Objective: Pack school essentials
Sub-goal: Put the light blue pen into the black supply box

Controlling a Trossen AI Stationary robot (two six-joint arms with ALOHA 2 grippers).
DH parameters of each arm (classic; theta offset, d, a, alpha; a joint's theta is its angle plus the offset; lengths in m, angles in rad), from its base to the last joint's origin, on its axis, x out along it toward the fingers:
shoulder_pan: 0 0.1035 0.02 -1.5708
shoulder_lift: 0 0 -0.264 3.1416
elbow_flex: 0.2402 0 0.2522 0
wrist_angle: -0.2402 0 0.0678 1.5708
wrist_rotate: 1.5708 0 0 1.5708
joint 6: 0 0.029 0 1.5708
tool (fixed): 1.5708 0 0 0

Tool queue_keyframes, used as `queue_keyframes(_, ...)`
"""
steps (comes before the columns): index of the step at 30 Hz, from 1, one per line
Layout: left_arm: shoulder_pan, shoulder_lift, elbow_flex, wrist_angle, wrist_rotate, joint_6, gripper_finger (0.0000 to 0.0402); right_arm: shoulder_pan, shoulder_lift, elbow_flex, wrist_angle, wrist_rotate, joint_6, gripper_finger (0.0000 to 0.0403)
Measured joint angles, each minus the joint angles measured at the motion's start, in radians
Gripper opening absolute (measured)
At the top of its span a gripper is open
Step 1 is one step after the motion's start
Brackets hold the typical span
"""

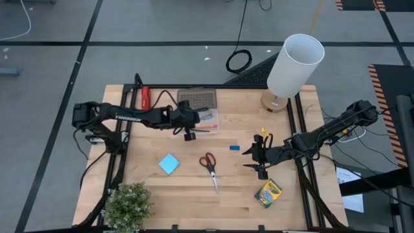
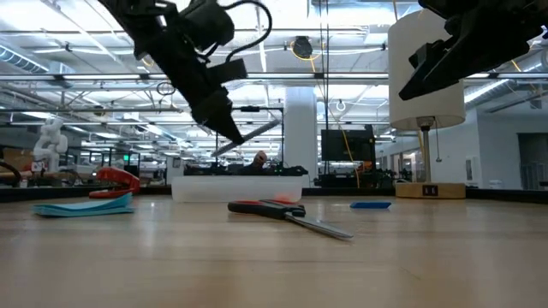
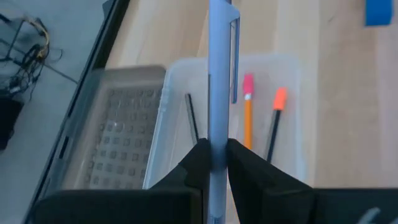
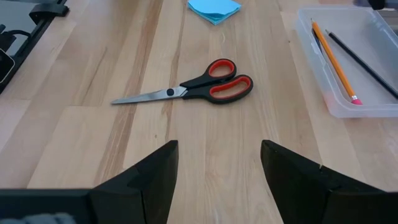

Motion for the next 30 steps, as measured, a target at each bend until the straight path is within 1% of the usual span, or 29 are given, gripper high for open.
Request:
queue_keyframes(5,0.037,0.0,-0.044,0.033,0.0,-0.036,0.0047,0.0,0.0,0.0,0.0,0.0,0.0,0.0222)
queue_keyframes(9,0.064,0.0,-0.068,0.057,0.051,-0.049,0.0047,0.0,0.0,0.0,0.0,0.0,0.0,0.0222)
queue_keyframes(14,0.084,0.0,-0.09,0.057,0.057,-0.071,0.0047,0.0,0.0,0.0,0.0,0.001,0.0,0.0222)
queue_keyframes(21,0.095,0.0,-0.123,0.071,0.058,-0.082,0.0047,0.0,0.0,0.0,0.001,0.002,0.0,0.0222)
queue_keyframes(30,0.095,0.0,-0.126,0.067,0.058,-0.083,0.0047,0.0,0.0,0.0,0.001,0.003,0.0,0.0222)
